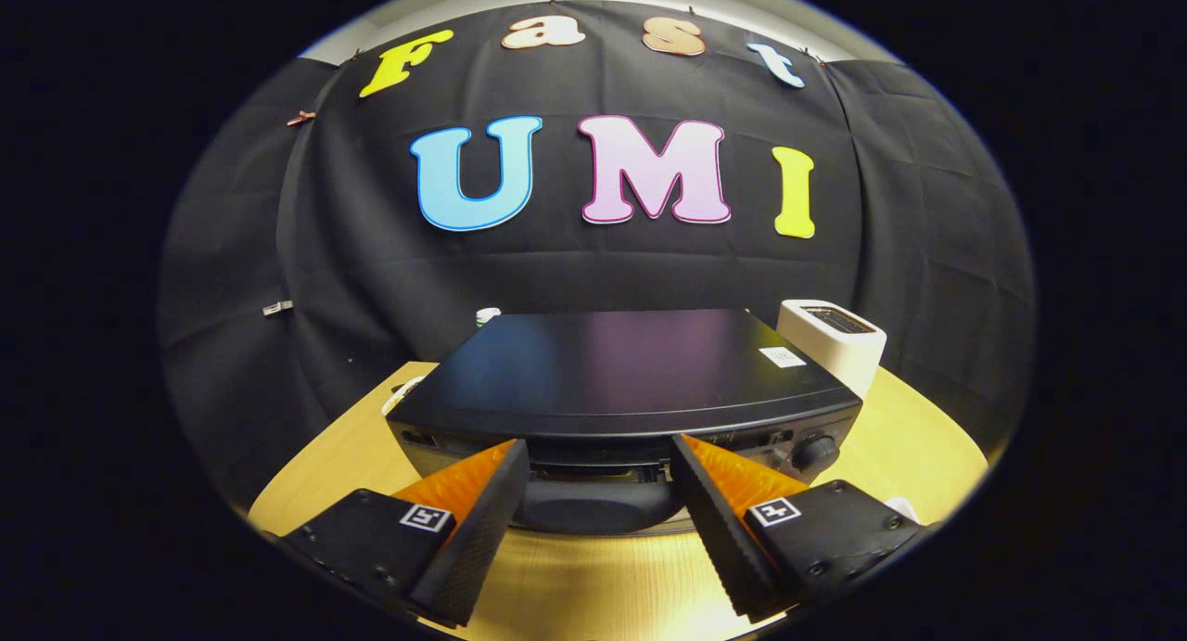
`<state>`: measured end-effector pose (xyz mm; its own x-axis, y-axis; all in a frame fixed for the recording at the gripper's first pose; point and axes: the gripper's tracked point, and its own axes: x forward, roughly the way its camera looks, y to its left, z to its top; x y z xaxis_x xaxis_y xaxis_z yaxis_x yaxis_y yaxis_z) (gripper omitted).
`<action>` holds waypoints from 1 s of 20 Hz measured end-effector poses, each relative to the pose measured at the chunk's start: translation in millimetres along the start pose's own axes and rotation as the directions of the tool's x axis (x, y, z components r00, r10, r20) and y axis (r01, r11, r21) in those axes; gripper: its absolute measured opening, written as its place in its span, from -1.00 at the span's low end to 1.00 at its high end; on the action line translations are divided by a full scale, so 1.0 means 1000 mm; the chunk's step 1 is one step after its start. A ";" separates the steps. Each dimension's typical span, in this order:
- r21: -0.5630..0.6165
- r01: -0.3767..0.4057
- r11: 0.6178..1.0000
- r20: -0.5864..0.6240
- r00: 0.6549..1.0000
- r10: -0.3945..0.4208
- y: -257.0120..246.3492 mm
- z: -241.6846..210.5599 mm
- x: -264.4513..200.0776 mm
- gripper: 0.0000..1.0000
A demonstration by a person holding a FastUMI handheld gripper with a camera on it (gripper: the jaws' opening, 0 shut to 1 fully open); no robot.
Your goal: Open the toaster oven, put the food inside, and close the toaster oven door.
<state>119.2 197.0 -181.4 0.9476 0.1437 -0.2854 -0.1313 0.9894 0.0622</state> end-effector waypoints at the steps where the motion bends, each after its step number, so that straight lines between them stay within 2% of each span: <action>1: 0.000 -0.004 1.000 -0.006 1.000 0.004 0.000 -0.002 -0.005 1.00; 10: -0.008 -0.030 1.000 -0.175 0.984 0.028 -0.001 -0.060 -0.060 0.99; 14: -0.007 -0.022 1.000 -0.309 0.951 0.018 -0.003 -0.100 -0.079 0.97; 17: -0.009 -0.024 1.000 -0.413 0.910 0.018 -0.008 -0.132 -0.079 0.96; 19: -0.052 -0.039 0.998 -0.454 0.891 0.011 -0.014 -0.144 -0.084 0.97; 20: -0.083 -0.054 0.995 -0.450 0.893 0.011 -0.018 -0.142 -0.087 0.98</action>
<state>-2.0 170.0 -293.1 0.7133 0.1484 -0.6849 -0.2057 0.9786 -0.0021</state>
